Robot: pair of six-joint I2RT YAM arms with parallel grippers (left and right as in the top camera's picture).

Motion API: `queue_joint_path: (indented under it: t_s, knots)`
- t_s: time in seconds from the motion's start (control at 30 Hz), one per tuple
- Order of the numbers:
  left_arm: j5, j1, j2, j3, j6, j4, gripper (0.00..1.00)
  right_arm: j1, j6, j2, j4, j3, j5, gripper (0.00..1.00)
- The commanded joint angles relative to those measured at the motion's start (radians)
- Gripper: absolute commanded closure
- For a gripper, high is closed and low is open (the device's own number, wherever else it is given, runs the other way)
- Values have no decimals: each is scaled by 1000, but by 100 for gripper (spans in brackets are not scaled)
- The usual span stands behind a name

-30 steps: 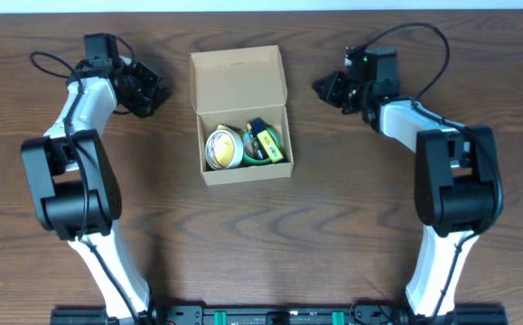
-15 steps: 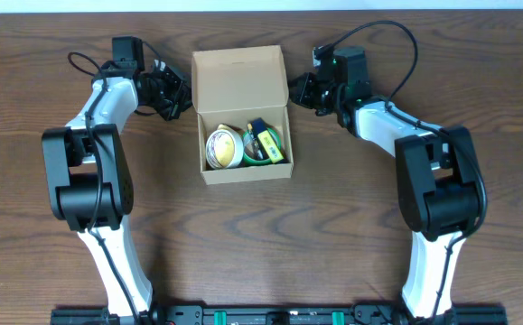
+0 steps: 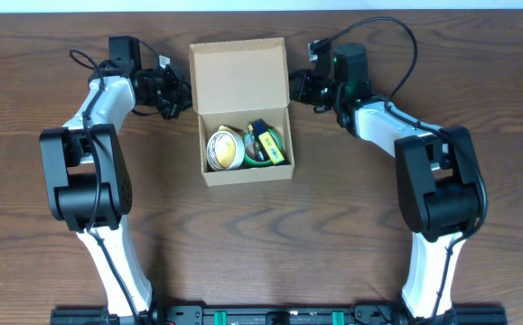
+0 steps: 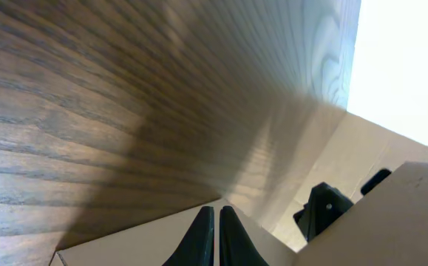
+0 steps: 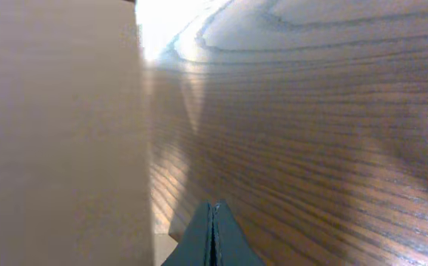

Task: Pack container
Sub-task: 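Bring both grippers to the lid's far corners and grasp them, then swing the lid forward over the box with both grippers, then press the closed lid down with the right gripper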

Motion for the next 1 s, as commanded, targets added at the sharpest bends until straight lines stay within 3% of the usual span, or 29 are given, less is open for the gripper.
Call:
queue_joint_path:
  t_s: [0.0,0.5,0.8,0.97]
  knots:
    - [35,-11,-55,49,87,-34,94,2,-52,-80,-24,23,-33,98]
    - [-3,-12,-175,83,299,-286,94,17,-213,-258,-267,23,-24,99]
    - [-114,-12,-263,83,456,-484,94,96,-394,-402,-543,23,91,99]
    - [-268,-12,-321,83,498,-572,94,176,-472,-494,-678,23,214,99]
